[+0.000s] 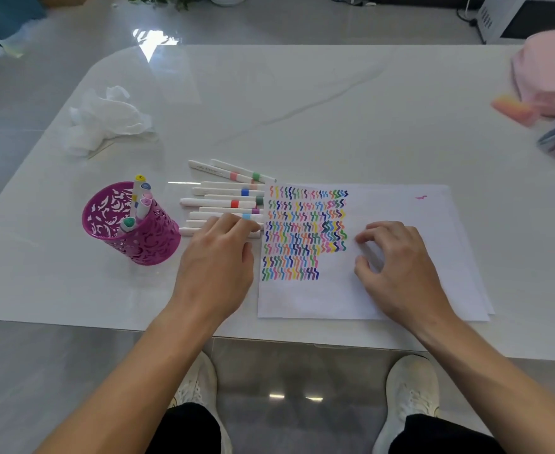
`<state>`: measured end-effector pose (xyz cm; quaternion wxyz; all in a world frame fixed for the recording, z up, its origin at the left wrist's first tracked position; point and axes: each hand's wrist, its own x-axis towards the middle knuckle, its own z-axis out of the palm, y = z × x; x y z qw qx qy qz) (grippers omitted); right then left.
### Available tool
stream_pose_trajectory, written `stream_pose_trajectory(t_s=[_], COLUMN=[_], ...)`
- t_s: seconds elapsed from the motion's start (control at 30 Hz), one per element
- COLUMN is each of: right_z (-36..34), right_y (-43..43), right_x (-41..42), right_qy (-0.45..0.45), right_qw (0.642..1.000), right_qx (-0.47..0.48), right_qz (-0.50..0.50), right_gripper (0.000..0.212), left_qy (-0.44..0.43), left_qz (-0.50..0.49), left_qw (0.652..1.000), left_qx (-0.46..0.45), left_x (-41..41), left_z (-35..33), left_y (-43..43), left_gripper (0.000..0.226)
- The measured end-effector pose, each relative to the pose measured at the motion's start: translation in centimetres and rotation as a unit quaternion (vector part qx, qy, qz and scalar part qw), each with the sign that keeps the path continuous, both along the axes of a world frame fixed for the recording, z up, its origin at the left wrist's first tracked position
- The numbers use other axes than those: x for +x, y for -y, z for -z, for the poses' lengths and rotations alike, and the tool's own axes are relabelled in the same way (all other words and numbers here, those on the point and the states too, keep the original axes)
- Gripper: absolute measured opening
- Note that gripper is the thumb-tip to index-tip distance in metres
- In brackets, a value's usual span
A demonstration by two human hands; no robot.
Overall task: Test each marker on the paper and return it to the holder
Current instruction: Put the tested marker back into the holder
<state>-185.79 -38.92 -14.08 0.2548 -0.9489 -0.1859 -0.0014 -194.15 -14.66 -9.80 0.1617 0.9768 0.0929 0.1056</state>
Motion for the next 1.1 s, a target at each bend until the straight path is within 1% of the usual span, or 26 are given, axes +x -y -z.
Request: stream_pose_trajectory(t_s=[0.13,0.33,0.47,0.6,0.7,0.8,0.93,1.07,1.1], right_z=[-0.1,-0.2,-0.3,-0.3,-0.3,-0.3,-0.4,-0.5,-0.6], right_y=[0.1,0.1,0.2,0.1,0.2,0.2,0.1,0.2,0.1], right_x=[0.0,0.0,-0.1,-0.1,-0.1,-0.1,-0.1,-0.1,-0.2], right_qy=[-0.003,-0.005,-0.005,-0.007,-0.008,-0.007,-0.007,-0.015,-0.016], right_qw=[1.0,1.0,1.0,1.0,1.0,1.0,1.0,1.0,1.0], right_qx=[-0.001,0.001,0.0,0.0,0.001,0.002,0.006,0.009,0.018], right_qz=[-0.001,-0.001,-0.002,-0.003,-0.001,-0.001,-0.003,-0.003,0.001], right_gripper=[0.026,0.026,0.026,0.026,0.026,0.026,0.026,0.027,0.027], left_qy=[-0.025,-0.019,-0.025,-0.02,-0.004,0.037,0.136,0.205,0.221], left_qz=[-0.003,-0.012,0.001,0.01,0.003,-0.013,-0.01,0.049,0.071], left_qw=[0.999,0.999,0.999,0.999,0.999,0.999,0.99,0.975,0.97], left_qx=[0.02,0.034,0.04,0.036,0.035,0.02,-0.022,-0.068,-0.072], left_x=[0.9,1.9,1.9,2.0,2.0,2.1,2.2,2.3,2.3], left_z=[1.1,1.7,1.9,1.6,1.1,0.5,-0.3,-1.5,-1.8], left_y=[-0.5,-0.1,0.3,0.5,0.6,0.4,0.3,1.6,1.9], left_gripper=[0.028,0.019,0.019,0.025,0.018,0.012,0.011,0.029,0.03])
